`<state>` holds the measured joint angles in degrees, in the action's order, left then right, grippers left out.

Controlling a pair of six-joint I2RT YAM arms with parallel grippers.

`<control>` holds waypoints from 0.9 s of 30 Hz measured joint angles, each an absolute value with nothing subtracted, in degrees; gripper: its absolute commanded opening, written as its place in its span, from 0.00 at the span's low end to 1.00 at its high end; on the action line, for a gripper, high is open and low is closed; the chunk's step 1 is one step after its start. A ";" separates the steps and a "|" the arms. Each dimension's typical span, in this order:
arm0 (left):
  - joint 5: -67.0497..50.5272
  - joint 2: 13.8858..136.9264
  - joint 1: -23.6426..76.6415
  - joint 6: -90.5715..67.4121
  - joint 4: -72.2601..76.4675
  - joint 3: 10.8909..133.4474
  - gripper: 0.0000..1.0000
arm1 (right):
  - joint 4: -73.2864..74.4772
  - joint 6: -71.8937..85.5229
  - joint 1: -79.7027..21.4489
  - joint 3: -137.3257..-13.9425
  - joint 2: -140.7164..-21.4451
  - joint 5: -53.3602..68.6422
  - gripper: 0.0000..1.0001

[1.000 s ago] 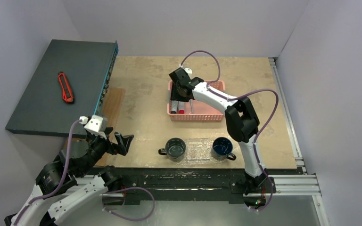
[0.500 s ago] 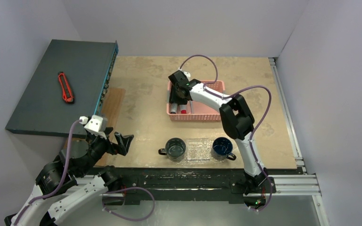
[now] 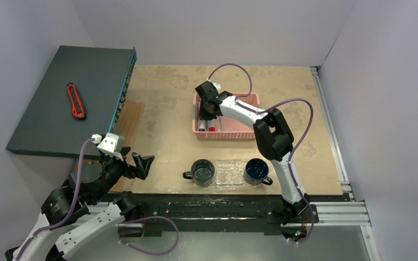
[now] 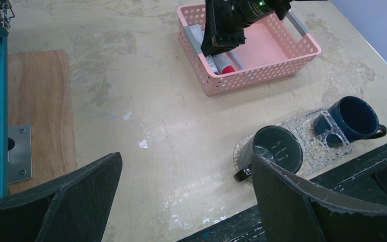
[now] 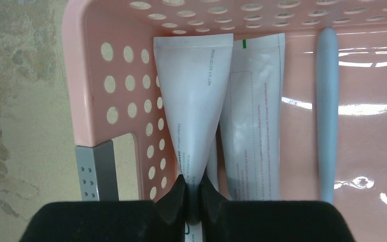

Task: Prepare toiletry sets of a toothbrush and toothpaste on the tray

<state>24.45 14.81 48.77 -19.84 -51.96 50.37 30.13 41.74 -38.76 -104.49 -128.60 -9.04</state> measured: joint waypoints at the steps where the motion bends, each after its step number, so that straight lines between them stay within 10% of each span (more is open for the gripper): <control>1: 24.45 14.83 48.77 -19.84 -51.96 50.37 1.00 | 30.13 41.60 -38.76 -104.49 -128.51 -9.17 0.07; 27: 20.64 19.75 48.27 -19.94 -51.94 50.37 1.00 | 31.46 29.34 -42.26 -87.83 -97.23 -20.08 0.08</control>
